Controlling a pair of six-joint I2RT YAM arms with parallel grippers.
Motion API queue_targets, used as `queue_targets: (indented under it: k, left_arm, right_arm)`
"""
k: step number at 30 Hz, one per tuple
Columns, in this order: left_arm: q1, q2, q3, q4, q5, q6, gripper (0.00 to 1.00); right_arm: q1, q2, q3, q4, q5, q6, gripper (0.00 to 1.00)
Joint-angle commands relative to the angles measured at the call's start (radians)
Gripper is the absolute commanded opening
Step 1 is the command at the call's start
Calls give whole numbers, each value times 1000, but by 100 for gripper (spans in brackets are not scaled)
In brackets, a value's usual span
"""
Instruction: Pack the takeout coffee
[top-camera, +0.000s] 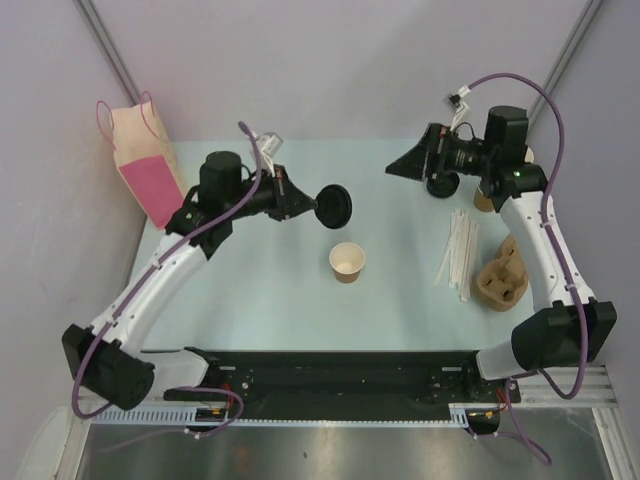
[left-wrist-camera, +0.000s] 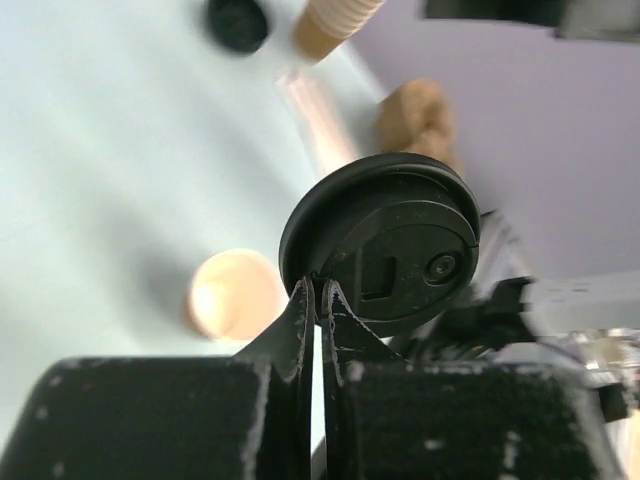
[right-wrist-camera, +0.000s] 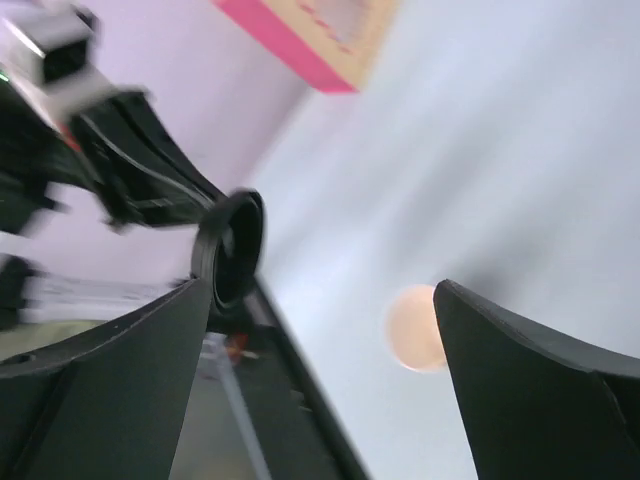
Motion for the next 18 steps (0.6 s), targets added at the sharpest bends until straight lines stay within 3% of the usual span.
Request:
queue_targets:
  k: [1, 8, 18]
  left_arm:
    - [-28, 159, 178, -487, -132, 307, 0]
    - [-202, 399, 433, -711, -408, 358, 0]
    - [-268, 564, 553, -776, -444, 379, 0]
  right_arm:
    - [113, -46, 80, -527, 454, -660, 99]
    - [138, -25, -1, -560, 627, -728, 100]
    - [152, -45, -152, -488, 589, -703, 100]
